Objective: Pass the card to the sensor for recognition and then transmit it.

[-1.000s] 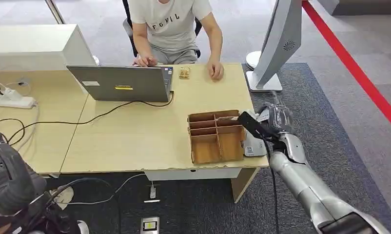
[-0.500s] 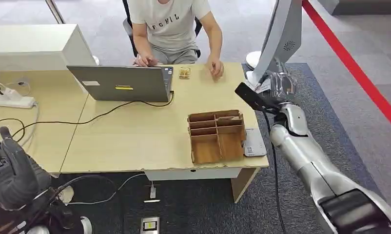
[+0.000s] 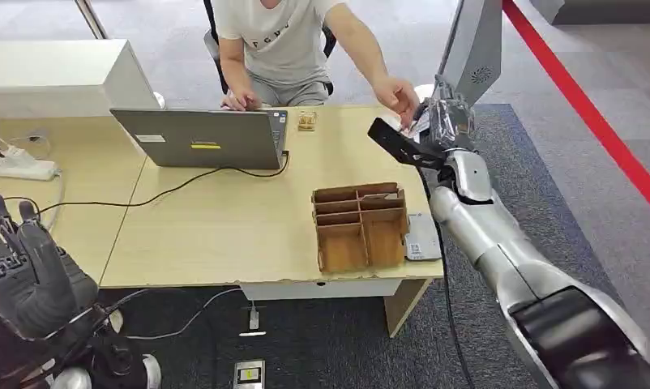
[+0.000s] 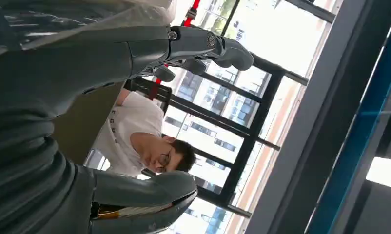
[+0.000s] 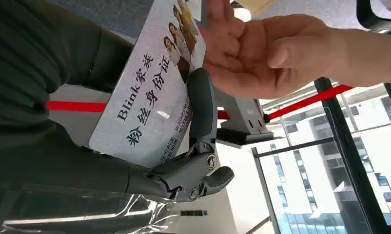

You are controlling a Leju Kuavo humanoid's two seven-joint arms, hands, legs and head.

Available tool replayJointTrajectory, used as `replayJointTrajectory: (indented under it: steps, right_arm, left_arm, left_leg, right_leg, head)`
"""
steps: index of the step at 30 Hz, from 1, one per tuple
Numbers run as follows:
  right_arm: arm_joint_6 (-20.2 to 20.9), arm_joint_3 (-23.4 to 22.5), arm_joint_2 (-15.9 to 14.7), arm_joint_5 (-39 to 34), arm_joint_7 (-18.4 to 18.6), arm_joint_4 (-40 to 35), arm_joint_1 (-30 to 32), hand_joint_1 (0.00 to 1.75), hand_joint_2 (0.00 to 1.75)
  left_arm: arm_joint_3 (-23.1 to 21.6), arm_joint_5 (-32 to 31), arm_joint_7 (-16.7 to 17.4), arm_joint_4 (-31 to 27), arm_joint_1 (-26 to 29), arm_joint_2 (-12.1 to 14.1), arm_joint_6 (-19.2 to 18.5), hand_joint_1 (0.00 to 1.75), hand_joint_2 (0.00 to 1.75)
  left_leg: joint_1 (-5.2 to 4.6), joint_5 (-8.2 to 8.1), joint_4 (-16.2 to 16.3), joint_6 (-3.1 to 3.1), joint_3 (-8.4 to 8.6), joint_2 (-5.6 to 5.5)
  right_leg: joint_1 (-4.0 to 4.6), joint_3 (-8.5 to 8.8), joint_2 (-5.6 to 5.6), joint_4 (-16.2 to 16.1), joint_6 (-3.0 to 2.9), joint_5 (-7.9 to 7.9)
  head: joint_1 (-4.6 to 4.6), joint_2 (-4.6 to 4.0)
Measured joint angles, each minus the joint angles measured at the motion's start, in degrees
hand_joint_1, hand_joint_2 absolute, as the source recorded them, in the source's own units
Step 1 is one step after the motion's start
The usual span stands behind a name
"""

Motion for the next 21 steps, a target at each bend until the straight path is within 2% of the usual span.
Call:
replayJointTrajectory:
  steps: [9,21]
  right_arm:
    - [-0.2,0.3,2.0,0.2,0.8,3.6,-1.5,1.75,1.75]
    - [-1.6,0.3,1.9,0.0,0.9,5.4,-1.8,1.75,1.75]
  left_arm:
    - [0.1,0.3,0.0,1.0,-0.2,-0.5,-1.4,0.0,1.75]
    - [0.2,0.4,0.0,1.6,-0.5,-0.8,-2.0,0.0,1.75]
  left_leg:
    - [0.0,0.0,0.0,0.0,0.0,0.0]
    - [0.0,0.0,0.0,0.0,0.0,0.0]
  right_leg:
    - [0.0,-0.01,0.0,0.0,0.0,0.0]
    - [0.0,-0.03,0.0,0.0,0.0,0.0]
  head:
    - [-0.02,0.0]
    - [-0.02,0.0]
